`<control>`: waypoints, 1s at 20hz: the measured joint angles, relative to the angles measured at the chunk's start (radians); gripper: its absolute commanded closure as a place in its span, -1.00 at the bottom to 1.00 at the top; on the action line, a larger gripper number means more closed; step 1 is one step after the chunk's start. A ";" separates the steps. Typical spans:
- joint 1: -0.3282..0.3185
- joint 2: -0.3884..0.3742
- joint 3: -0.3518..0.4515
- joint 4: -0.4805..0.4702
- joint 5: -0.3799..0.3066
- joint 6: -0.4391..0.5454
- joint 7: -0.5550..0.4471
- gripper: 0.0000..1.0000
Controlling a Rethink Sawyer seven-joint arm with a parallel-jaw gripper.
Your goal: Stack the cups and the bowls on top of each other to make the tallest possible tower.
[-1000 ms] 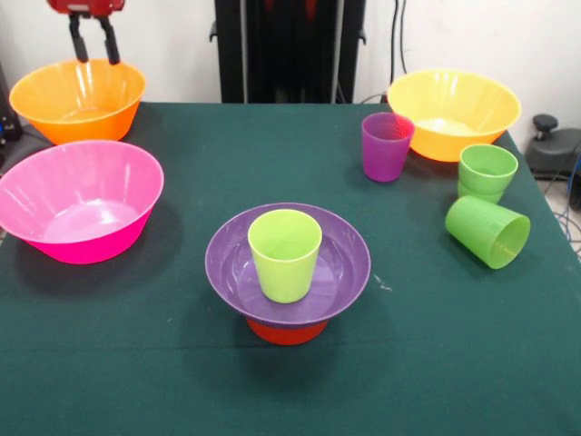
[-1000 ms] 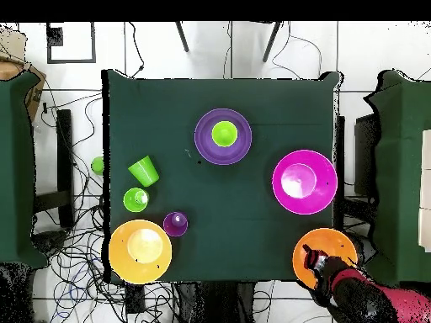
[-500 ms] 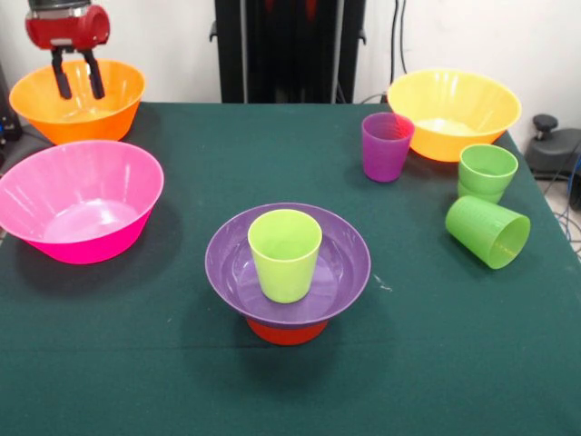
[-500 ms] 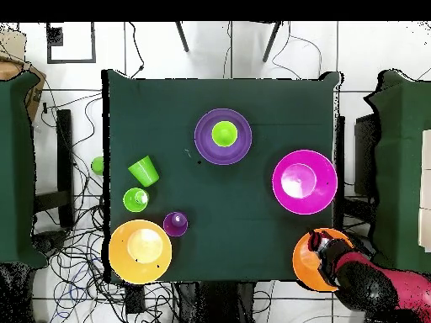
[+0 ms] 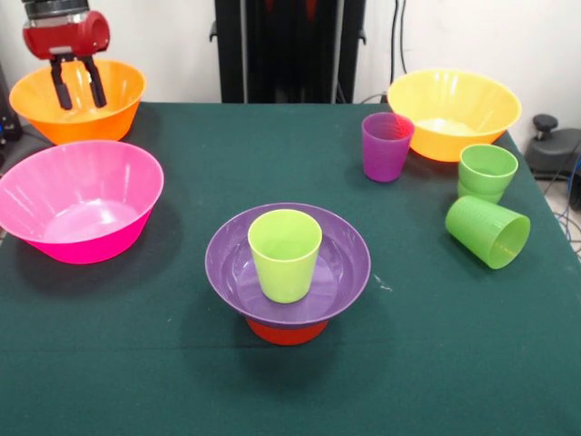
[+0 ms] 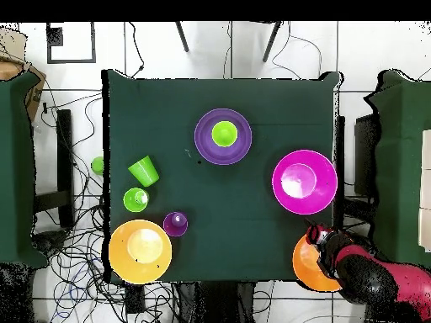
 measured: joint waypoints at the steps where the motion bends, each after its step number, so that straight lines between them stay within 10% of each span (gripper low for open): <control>1: 0.000 -0.007 0.004 0.003 0.005 0.000 0.000 -1.00; 12: 0.004 -0.236 0.104 0.113 0.215 0.000 0.000 -1.00; 20: 0.080 -0.256 0.068 0.125 0.201 0.000 0.000 -1.00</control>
